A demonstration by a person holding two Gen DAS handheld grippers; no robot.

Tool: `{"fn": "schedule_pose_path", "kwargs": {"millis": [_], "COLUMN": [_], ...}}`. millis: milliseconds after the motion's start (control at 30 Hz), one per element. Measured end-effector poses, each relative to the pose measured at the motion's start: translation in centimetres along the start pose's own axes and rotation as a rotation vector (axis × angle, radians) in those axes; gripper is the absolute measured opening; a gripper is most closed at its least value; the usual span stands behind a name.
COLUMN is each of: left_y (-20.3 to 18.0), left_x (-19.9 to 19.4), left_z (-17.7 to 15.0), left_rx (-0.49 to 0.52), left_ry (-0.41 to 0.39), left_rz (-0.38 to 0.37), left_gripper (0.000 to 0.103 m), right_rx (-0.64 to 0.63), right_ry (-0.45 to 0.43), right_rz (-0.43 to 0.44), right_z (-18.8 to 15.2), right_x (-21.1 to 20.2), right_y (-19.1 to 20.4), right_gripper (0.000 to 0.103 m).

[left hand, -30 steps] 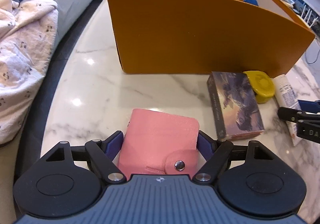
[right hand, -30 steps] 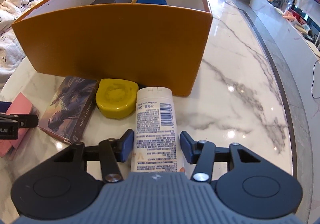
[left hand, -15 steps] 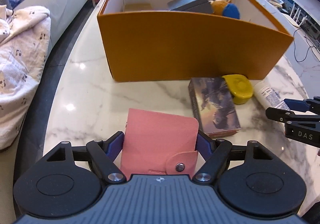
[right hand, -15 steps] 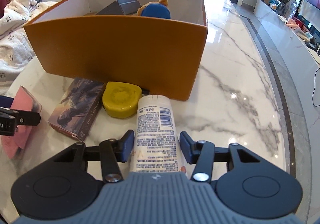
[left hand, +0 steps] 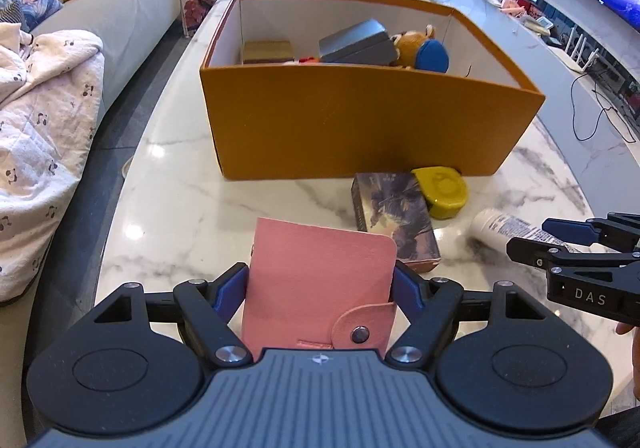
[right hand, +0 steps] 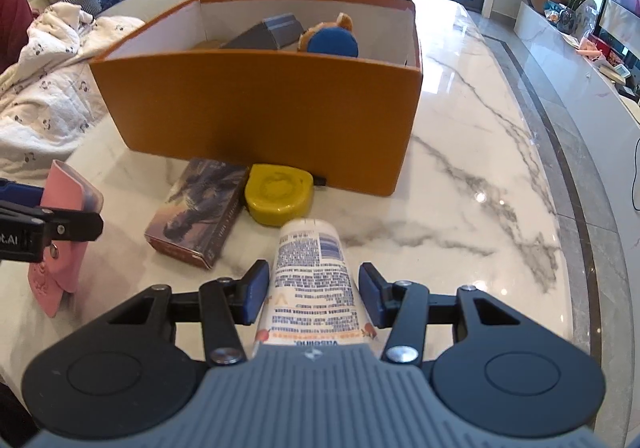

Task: Organize objects
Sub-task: 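Hold the pink wallet in the left tool while the right tool grasps the white lotion bottle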

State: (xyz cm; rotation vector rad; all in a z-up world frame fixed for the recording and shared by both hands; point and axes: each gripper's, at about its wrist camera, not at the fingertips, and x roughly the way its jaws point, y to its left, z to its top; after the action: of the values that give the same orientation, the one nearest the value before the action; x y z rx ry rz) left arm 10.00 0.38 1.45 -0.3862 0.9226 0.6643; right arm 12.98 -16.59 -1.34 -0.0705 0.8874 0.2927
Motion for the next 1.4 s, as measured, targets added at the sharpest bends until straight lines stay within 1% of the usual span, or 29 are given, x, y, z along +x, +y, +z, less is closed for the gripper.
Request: {"fn": "schedule_pose_path", "kwargs": {"millis": [167,267,400,533,700,767,800,833,900,933,967,1067,1133,1200,1333,1400], "left_y": [0.0,0.1,0.9,1.2,0.8,0.4,0.2,-0.1,-0.3,-0.3,-0.4,-0.5,-0.5,-0.7,-0.6,-0.4], "left_x": [-0.2,0.3,1.7,2.4,3.5,4.0,4.0,4.1,4.0,4.1,4.1,3.8,4.1,4.3,4.4,4.3], "left_z": [0.1,0.1,0.0,0.0,-0.4,-0.7,-0.9,-1.1,-1.4,-1.5,-1.6,-2.1,-2.4,-2.6,-2.7,-2.6], "left_rx": [0.004,-0.002,-0.038,-0.045,-0.005,0.027,0.046,0.063,0.087,0.101,0.119,0.147,0.156,0.176,0.168,0.168], "left_ry": [-0.011,0.003,0.043,0.046,0.076,0.094,0.095,0.095,0.096,0.105,0.113,0.149,0.199,0.2,0.194,0.191], "left_rz": [-0.003,0.005,-0.006,0.004,0.044,0.07,0.078,0.083,0.097,0.105,0.104,0.111,0.122,0.137,0.144,0.136], "left_gripper": [0.088,0.088,0.088,0.089,0.091,0.091,0.094,0.094,0.094,0.098,0.1,0.1,0.102,0.102,0.101,0.098], "right_rx": [-0.001,-0.01,-0.03,-0.065,-0.069,-0.054,-0.048,-0.041,-0.032,-0.03,-0.03,-0.045,-0.051,-0.049,-0.045,-0.042], "right_ry": [0.005,0.041,0.09,0.079,0.098,0.101,0.101,0.101,0.103,0.103,0.098,0.079,0.075,0.075,0.076,0.072], "right_rz": [0.003,-0.007,-0.016,-0.037,-0.039,-0.031,-0.026,-0.021,-0.009,-0.004,0.002,0.004,-0.007,-0.011,-0.015,-0.014], "right_z": [-0.1,-0.6,-1.4,-1.6,-1.7,-1.6,-1.5,-1.5,-1.6,-1.6,-1.6,-1.5,-1.3,-1.2,-1.1,-1.0], "right_x": [-0.1,1.0,2.5,2.9,3.6,3.7,3.7,3.7,3.7,3.7,3.6,3.5,3.7,4.1,4.5,4.5], "right_y": [0.1,0.2,0.7,1.4,1.4,1.2,1.1,1.0,0.9,0.9,0.9,1.0,0.9,0.8,0.5,0.4], "right_gripper": [0.05,0.05,0.05,0.05,0.053,0.053,0.053,0.054,0.059,0.063,0.063,0.063,0.063,0.063,0.063,0.056]}}
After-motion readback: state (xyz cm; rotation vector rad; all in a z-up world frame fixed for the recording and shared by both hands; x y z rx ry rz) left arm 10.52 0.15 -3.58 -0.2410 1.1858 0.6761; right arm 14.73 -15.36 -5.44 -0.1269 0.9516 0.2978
